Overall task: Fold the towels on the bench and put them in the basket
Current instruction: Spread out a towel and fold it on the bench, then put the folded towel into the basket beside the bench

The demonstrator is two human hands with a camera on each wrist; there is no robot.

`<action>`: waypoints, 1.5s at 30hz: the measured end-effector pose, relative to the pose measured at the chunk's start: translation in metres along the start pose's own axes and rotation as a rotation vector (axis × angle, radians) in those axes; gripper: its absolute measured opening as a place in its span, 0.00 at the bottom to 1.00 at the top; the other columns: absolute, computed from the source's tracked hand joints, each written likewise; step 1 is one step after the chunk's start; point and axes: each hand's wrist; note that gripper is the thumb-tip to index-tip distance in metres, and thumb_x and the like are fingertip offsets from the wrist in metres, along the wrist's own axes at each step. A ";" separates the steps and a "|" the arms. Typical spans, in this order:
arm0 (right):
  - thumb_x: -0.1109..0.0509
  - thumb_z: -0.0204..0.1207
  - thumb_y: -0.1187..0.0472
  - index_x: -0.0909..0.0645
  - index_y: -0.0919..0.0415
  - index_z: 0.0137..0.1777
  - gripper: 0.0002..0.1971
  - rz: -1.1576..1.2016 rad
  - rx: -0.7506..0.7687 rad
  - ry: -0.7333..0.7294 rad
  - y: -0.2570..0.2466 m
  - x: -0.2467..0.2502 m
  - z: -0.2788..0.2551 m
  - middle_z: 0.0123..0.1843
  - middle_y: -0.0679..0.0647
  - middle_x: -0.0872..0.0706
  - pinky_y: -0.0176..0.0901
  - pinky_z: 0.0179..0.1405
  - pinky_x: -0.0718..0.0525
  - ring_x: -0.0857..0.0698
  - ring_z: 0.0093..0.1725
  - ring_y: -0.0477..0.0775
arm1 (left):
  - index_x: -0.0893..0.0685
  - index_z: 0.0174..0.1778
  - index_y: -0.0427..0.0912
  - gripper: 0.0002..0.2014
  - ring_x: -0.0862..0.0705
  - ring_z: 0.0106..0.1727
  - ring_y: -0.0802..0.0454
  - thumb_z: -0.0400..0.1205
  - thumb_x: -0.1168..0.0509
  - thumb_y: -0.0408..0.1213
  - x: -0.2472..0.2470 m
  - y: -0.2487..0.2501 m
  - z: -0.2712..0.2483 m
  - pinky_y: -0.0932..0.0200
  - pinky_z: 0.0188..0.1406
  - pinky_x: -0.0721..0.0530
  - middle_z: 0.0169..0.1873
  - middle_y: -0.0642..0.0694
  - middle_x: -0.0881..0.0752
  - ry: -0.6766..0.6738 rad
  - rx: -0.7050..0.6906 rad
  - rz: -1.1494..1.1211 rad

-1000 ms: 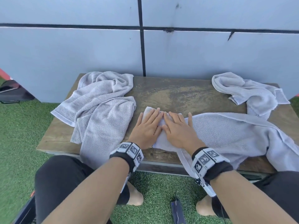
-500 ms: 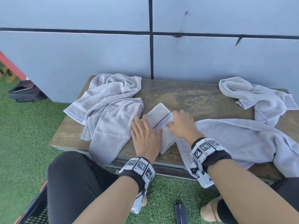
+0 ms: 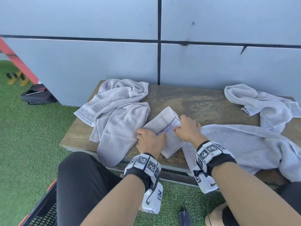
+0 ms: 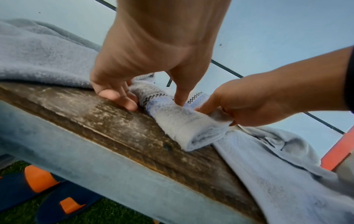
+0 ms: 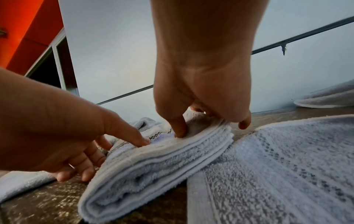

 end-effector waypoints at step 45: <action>0.27 0.78 0.60 0.26 0.51 0.65 0.18 0.563 0.924 -0.370 -0.315 -0.058 -0.124 0.63 0.46 0.13 0.45 0.60 0.15 0.13 0.58 0.41 | 0.22 0.72 0.40 0.21 0.11 0.61 0.42 0.82 0.33 0.23 0.344 -0.247 -0.051 0.41 0.64 0.14 0.62 0.41 0.11 0.205 -0.018 -0.917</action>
Point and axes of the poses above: each hand's wrist, its own z-axis towards the middle knuckle, its own x-axis out of the back of the hand, y = z × x
